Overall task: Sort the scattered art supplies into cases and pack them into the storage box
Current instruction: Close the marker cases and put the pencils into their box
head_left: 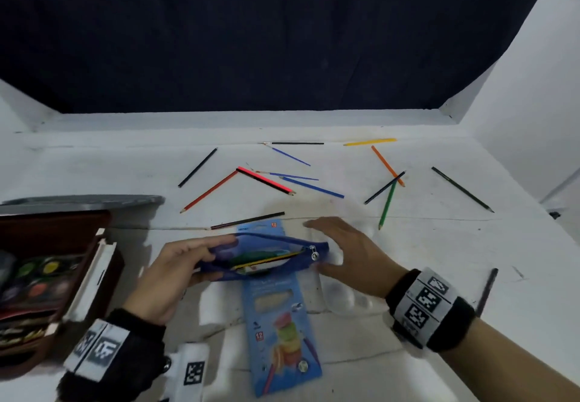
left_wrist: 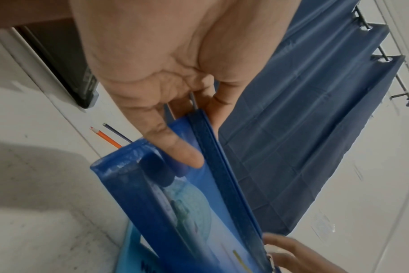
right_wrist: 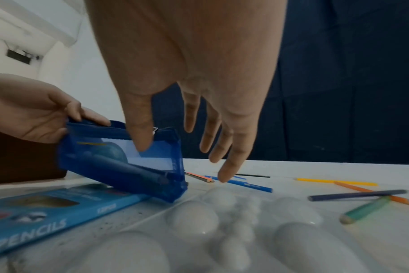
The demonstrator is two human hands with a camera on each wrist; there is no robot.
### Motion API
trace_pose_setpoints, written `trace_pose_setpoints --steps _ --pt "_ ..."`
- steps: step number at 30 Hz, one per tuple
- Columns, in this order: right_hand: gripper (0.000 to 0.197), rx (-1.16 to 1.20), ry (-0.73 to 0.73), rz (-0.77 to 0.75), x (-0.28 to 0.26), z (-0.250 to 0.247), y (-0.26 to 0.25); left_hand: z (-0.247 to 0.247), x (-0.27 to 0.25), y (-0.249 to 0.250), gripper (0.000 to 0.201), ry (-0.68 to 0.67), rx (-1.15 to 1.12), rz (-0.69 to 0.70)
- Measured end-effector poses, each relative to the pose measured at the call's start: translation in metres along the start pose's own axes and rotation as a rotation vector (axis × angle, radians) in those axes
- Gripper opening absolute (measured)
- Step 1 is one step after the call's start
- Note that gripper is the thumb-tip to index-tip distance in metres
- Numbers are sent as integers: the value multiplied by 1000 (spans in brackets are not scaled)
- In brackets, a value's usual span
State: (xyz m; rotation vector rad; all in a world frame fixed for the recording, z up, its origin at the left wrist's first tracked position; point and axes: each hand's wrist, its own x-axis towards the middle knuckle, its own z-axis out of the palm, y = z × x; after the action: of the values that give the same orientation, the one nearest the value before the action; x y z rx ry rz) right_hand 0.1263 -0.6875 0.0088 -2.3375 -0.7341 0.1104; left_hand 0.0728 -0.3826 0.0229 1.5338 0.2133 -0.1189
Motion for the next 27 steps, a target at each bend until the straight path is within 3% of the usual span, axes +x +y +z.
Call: trace_pose_setpoints --steps 2,4,7,10,13,15,18,23,27 --pt "37 -10 6 -35 6 9 0 3 -1 -4 49 -48 33 -13" --pt "22 3 36 -27 7 11 -2 4 -2 -8 50 -25 170 71" --pt "16 60 95 -12 6 10 1 9 -5 -4 23 142 639 383" --pt "15 37 35 -9 6 5 10 29 -11 6 32 157 961 438" --pt "11 42 26 -51 6 1 14 66 -15 10 19 8 1032 426" --pt "9 52 64 -71 6 -1 10 84 -12 6 31 -59 1061 469" --pt "8 112 102 -95 5 -5 2 98 -3 5 44 -45 1098 508" --pt "3 75 105 -203 6 -15 -8 101 9 13 34 -53 1216 633" --pt "7 -2 72 -230 8 -22 -13 105 10 15 45 -11 1314 694"
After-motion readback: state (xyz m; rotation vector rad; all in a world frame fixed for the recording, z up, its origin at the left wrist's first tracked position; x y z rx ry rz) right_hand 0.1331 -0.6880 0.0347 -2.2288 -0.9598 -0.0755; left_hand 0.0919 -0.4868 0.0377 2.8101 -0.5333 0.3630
